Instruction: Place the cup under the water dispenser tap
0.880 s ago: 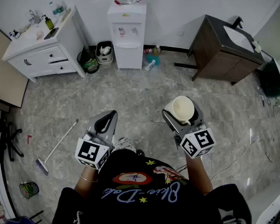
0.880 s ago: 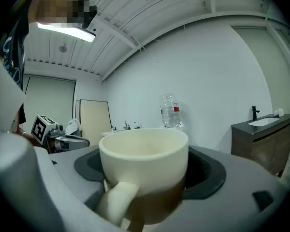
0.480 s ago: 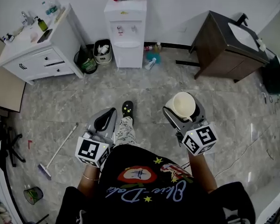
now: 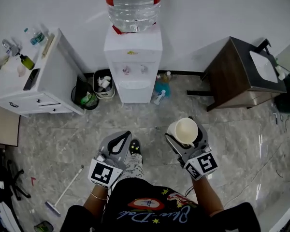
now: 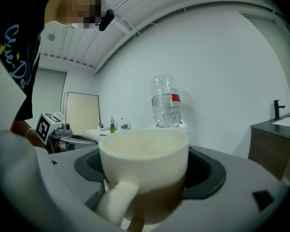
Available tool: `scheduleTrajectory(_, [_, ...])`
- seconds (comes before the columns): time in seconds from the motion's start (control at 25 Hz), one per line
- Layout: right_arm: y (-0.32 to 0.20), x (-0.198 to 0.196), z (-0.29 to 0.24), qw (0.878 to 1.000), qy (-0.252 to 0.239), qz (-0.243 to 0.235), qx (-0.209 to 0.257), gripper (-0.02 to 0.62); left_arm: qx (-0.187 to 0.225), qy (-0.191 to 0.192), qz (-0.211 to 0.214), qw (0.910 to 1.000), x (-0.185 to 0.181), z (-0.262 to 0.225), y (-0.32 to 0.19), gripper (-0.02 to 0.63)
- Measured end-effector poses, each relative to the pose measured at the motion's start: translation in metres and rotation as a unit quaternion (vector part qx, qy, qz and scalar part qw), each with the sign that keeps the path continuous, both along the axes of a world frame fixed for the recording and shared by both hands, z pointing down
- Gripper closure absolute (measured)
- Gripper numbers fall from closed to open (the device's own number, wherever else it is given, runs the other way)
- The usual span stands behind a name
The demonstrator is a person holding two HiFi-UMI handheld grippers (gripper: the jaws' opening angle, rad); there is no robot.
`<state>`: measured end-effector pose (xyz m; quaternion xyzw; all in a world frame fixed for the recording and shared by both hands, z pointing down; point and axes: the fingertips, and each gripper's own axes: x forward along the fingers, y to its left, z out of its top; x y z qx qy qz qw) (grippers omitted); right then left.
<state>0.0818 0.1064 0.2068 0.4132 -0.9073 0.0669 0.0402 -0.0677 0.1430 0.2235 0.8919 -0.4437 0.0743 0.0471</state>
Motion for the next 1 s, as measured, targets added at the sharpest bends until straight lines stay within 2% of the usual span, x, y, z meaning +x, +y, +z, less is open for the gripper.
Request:
scheduleTrajectory(0.12, [-0.077,-0.039,0.02,1.0,0.004,-0.007,-0.001,0.17,-0.027,0.02,0.003,0.9994,-0.024,0.014,-0.067,0.609])
scheduleTrajectory(0.24, [-0.135,-0.064,0.061,1.0,0.019,-0.004,-0.009,0.17,-0.047,0.024,-0.002,0.9986,-0.039,0.048,-0.117,0.608])
scheduleTrajectory(0.4, [-0.197,-0.081,0.143,0.999,0.019,0.021,-0.035,0.17,-0.067,0.026,-0.02,0.9972,-0.049,0.112,-0.166,0.608])
scheduleTrajectory(0.52, [-0.242,-0.088,0.212,0.997,0.023,0.057,-0.046,0.17,-0.082,0.022,-0.05,0.9951,-0.053,0.166,-0.197,0.607])
scheduleTrajectory(0.68, [-0.295,-0.099,0.295,0.992,0.028,0.104,-0.068,0.169,-0.134,0.019,-0.081,0.9874,-0.058,0.246,-0.215,0.609])
scheduleTrajectory(0.88, [-0.34,-0.118,0.355,0.992,0.043,0.106,-0.048,0.17,-0.138,-0.027,-0.101,0.9848,-0.067,0.314,-0.222,0.609])
scheduleTrajectory(1.0, [-0.353,-0.125,0.379,0.991,0.032,0.118,-0.056,0.17,-0.136,-0.029,-0.116,0.9835,-0.069,0.33,-0.227,0.609])
